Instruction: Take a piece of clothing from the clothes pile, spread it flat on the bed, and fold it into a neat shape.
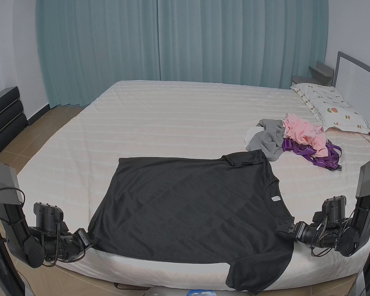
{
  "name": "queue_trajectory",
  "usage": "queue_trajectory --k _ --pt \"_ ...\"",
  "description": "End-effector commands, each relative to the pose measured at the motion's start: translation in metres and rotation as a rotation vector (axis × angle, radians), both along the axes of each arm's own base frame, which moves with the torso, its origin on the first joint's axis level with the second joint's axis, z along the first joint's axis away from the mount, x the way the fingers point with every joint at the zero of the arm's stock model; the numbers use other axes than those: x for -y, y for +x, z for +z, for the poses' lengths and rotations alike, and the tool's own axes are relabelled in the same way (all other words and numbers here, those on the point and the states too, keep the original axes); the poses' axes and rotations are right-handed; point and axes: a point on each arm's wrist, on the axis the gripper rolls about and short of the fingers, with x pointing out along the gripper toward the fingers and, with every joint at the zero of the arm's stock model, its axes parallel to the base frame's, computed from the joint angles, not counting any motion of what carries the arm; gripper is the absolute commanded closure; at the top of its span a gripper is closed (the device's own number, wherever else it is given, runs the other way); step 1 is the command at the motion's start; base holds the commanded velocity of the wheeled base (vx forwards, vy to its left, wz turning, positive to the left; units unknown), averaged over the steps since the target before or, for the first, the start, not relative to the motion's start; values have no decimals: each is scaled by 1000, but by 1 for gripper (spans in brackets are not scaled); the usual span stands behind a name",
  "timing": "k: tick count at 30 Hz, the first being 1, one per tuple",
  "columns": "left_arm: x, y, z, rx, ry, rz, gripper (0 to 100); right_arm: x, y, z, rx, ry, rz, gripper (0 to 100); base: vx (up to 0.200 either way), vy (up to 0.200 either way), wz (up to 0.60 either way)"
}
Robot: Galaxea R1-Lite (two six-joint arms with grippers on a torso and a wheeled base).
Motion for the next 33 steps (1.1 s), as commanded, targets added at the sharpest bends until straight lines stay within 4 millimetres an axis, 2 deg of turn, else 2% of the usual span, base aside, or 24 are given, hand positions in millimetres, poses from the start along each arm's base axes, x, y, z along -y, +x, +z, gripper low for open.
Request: queue_trajectory --k 1,3,4,11,17,26,33 --pt "0 0 0 2 0 -1 100 0 3 -14 -39 0 -5 0 0 0 0" --pt "0 0 0 2 -1 0 100 -1 5 -14 -34 1 -3 0 0 0 0" --pt "0 0 0 0 -1 0 100 -1 7 -15 -29 1 -3 100 0 0 0" --pt "0 1 0 2 -1 0 100 -1 12 -14 -18 19 -21 100 0 0 0" --pt "0 2 0 3 -1 0 100 3 30 -5 58 51 -69 100 0 0 0" --pt "0 2 1 8 -1 0 100 6 45 13 154 81 -105 100 0 0 0" --pt "0 2 1 7 -2 1 100 4 48 6 137 79 -99 100 0 0 0"
